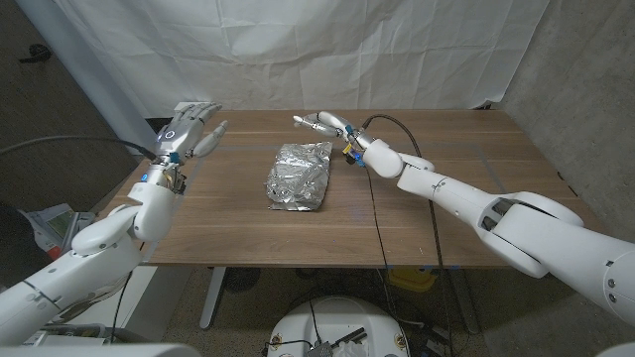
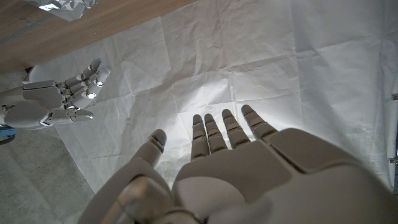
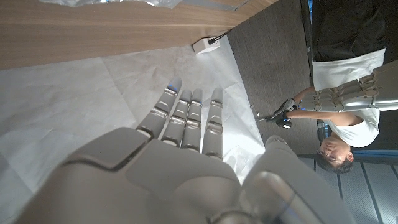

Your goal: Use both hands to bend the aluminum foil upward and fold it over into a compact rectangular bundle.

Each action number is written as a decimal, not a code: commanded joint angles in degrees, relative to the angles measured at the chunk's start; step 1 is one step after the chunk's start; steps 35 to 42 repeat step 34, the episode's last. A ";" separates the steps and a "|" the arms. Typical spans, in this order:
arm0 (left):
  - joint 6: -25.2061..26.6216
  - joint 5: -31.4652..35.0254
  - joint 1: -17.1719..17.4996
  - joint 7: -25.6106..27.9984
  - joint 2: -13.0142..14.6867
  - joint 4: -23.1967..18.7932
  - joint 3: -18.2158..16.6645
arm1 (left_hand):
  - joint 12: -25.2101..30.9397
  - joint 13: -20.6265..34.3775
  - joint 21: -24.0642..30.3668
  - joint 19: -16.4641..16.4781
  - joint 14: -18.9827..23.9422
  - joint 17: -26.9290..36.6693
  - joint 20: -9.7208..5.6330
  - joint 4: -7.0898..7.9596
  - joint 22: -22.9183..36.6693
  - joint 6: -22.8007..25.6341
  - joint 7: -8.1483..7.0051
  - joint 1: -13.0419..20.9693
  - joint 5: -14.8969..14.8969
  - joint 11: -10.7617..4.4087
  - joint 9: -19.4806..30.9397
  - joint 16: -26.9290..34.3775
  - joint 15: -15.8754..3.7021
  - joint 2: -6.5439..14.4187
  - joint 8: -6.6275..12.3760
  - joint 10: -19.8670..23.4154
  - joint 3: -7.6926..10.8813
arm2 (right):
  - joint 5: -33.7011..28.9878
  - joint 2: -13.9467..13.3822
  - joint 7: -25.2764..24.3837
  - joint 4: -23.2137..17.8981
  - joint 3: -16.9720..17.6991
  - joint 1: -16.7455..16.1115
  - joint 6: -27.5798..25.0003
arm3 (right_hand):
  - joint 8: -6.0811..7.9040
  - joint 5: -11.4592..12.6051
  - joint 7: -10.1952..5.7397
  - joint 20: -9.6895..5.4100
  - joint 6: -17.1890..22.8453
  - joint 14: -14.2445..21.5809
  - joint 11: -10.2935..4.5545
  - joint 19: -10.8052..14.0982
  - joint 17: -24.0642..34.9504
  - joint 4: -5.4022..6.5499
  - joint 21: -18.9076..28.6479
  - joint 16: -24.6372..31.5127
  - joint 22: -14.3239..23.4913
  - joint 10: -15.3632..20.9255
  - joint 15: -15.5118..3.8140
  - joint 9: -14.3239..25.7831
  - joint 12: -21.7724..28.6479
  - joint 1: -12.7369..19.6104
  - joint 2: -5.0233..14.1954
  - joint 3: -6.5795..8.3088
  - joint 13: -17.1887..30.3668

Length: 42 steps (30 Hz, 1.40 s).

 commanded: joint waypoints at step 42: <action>-20.44 -4.08 -5.65 0.82 1.38 12.85 1.38 | 0.59 0.03 -0.20 -0.03 -0.43 0.08 0.02 0.23 0.15 -0.14 -0.04 -0.49 0.36 -0.03 -0.01 0.26 -1.20 0.55 0.23 -0.30 0.26 | 16.03 -3.49 0.16 -17.28 15.81 -14.22 -9.82 | -0.02 0.33 0.82 0.60 0.66 0.44 0.57 0.37 -0.25 -1.04 -0.95 0.01 0.17 1.07 0.85 -0.05 0.40 1.14 0.17 0.73 0.17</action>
